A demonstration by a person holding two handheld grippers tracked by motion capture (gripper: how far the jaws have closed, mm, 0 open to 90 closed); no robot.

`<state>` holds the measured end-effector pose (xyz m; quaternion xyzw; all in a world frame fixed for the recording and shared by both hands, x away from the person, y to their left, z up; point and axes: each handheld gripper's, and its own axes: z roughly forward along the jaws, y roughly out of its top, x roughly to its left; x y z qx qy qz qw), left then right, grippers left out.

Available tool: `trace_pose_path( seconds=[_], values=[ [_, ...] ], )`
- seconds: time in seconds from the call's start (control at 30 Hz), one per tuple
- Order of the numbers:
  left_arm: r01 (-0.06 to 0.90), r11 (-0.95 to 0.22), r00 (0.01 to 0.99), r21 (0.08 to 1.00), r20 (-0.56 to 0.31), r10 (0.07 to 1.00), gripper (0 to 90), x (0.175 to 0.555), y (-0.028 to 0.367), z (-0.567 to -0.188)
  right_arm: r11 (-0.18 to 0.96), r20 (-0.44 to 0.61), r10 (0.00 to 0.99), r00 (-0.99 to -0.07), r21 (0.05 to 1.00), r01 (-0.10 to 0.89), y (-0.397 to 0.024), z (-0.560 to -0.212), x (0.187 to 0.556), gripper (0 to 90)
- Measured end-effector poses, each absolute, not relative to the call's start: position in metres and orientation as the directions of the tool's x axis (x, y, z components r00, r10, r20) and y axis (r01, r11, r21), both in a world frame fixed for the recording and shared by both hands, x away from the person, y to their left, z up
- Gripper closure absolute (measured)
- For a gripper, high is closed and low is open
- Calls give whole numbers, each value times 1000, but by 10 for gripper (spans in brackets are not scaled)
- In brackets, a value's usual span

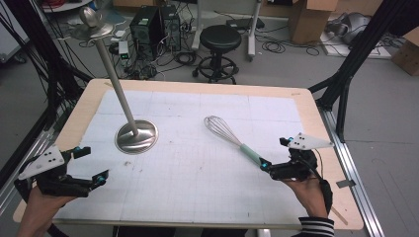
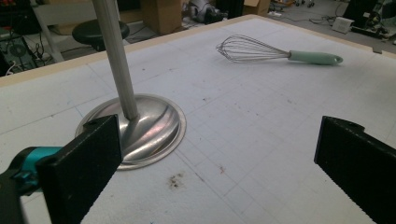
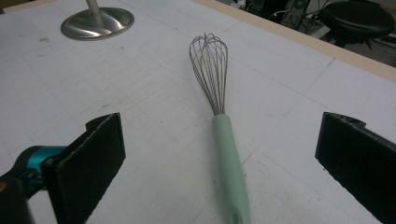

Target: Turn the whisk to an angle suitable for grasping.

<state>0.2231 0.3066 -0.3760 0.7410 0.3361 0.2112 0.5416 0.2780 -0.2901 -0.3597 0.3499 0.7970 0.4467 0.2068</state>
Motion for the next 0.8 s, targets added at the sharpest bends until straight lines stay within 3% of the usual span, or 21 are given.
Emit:
trace_pose_path(
  seconds=[0.53, 0.8],
  values=[
    [268, -188, 690, 945, -52, 722, 17, 224, 306, -376, 428, -51, 732, -680, 811, 399, -279, -352, 305, 4],
    [269, -183, 689, 946, -56, 723, 17, 225, 308, -376, 491, -55, 720, -692, 744, 452, -271, -359, 324, 5]
  ],
)
